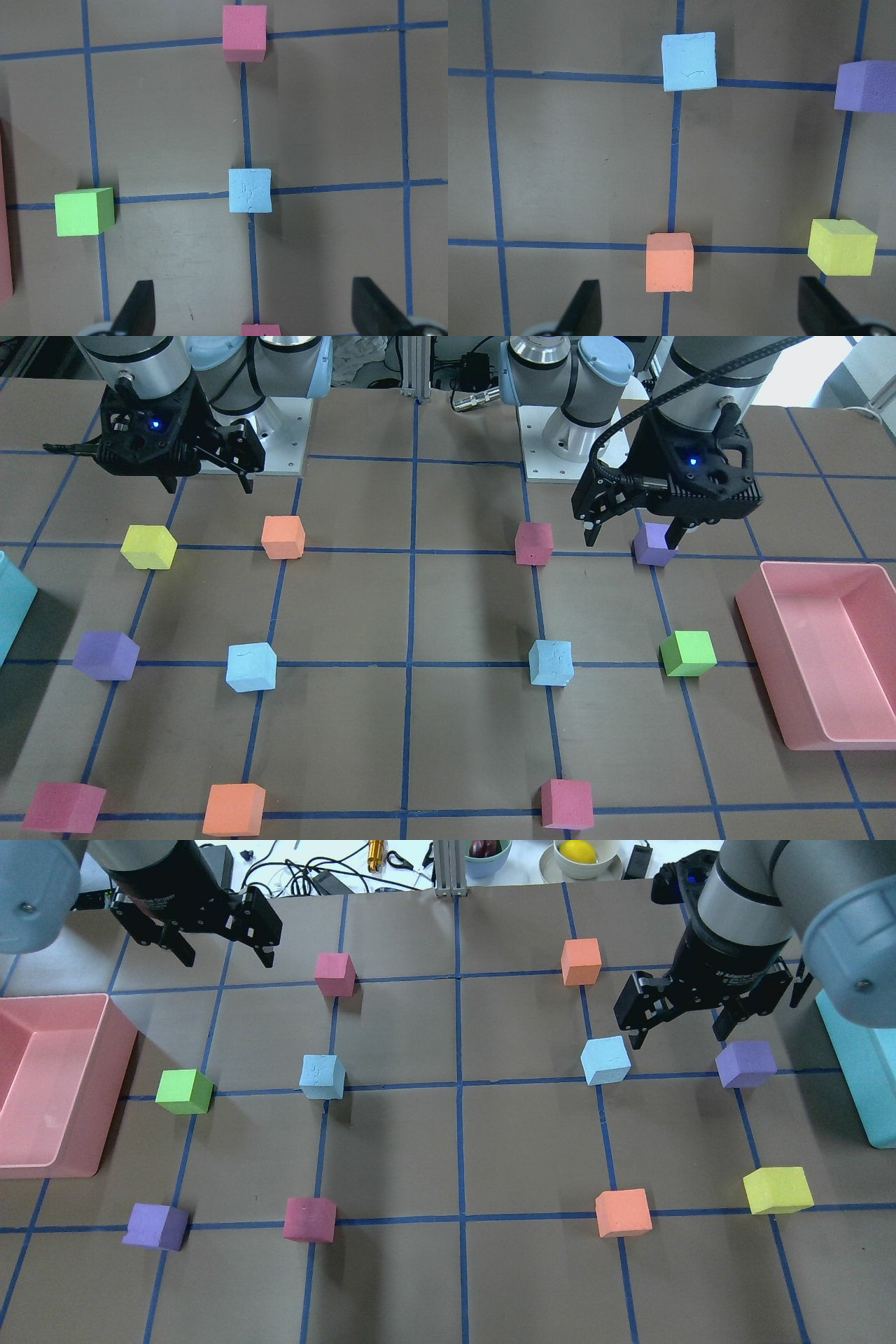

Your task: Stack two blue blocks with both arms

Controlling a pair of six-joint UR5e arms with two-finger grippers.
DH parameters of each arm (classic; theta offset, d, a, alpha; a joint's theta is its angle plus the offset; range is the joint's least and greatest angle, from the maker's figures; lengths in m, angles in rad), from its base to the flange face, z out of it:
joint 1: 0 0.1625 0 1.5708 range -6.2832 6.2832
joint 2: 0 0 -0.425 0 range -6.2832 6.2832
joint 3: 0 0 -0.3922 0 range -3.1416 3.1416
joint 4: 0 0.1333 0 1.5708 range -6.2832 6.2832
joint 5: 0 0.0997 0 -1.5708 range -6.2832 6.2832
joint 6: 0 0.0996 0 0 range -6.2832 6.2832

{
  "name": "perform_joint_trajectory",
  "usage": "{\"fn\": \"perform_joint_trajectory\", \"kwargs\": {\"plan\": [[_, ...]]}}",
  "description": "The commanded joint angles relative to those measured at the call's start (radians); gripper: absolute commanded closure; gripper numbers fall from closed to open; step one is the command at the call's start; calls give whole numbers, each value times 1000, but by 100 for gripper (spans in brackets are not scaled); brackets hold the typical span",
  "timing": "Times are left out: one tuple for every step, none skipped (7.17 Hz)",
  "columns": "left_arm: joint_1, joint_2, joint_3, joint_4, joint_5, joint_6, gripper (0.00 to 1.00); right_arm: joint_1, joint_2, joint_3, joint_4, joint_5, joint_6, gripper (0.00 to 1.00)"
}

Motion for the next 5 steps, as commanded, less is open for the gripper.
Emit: {"fn": "perform_joint_trajectory", "kwargs": {"plan": [[-1, 0, 1, 1, 0, -2, 0, 0, 0, 5, 0, -1, 0, 0], [-1, -1, 3, 1, -1, -2, 0, 0, 2, 7, -1, -1, 2, 0], [-1, 2, 3, 1, -4, -2, 0, 1, 0, 10, 2, -1, 2, 0], [1, 2, 5, 1, -3, -2, 0, 3, 8, 13, -1, 0, 0, 0], [1, 1, 0, 1, -3, -2, 0, 3, 11, 14, -1, 0, 2, 0]]}}
